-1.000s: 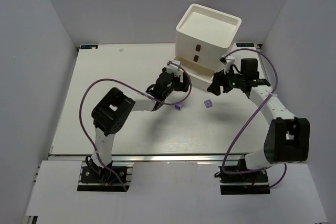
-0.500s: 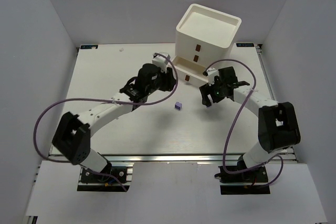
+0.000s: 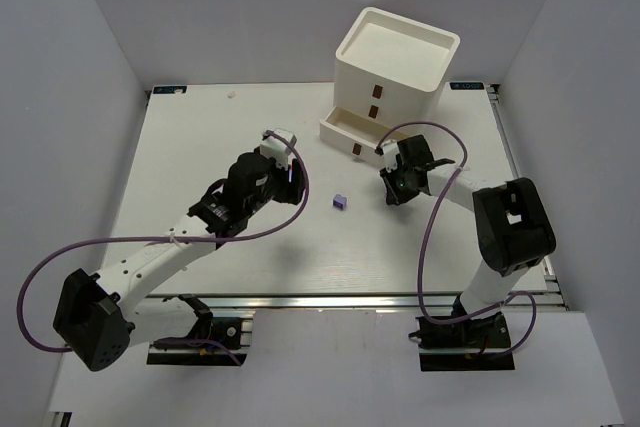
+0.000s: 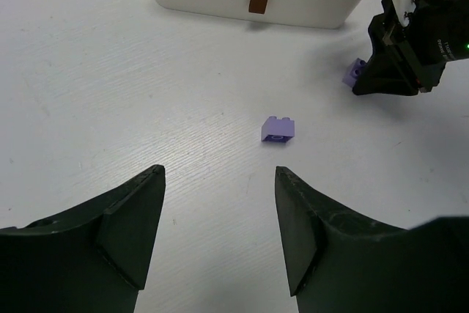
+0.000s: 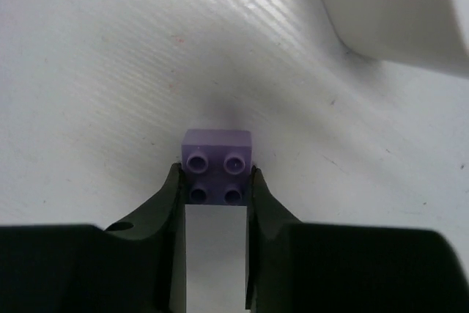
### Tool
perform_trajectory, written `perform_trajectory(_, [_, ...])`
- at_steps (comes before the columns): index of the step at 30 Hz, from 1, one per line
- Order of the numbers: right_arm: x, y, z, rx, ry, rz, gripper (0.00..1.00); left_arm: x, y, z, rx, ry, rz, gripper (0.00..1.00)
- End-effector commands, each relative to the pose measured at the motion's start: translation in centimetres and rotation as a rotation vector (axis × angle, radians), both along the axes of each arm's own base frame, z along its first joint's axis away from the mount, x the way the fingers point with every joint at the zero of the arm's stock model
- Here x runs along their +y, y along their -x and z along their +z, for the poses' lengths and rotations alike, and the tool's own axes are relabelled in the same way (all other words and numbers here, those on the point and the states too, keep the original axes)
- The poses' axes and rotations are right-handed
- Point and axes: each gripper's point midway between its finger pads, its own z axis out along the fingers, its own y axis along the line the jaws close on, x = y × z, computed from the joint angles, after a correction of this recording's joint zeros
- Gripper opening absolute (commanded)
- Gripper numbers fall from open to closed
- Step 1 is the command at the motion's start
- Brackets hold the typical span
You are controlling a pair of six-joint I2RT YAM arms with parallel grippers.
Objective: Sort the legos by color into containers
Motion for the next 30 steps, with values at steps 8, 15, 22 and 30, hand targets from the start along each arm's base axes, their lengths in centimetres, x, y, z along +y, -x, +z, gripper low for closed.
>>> perform_trajectory(8, [6.0, 4.3, 7.3, 0.019, -0.292, 0.365, 0.00, -1.8, 2.1, 1.0, -0.024, 0.047, -0.171, 0.70])
perform_trajectory(15, [5.4, -4.4, 16.0, -0.282, -0.186, 0.197, 0.00, -3.9, 3.3, 0.2, 0.003, 0.059, -0.313, 0.79])
perform_trajectory(22, [3.8, -11.8, 16.8, -0.394, -0.092, -0.097, 0.00, -4.7, 3.8, -0.9, 0.018, 0.073, -0.368, 0.87])
perform_trajectory(30, [3.1, -15.3, 15.3, -0.396, -0.046, -0.197, 0.10, -6.5, 2.7, -3.7, 0.153, 0.129, -0.294, 0.94])
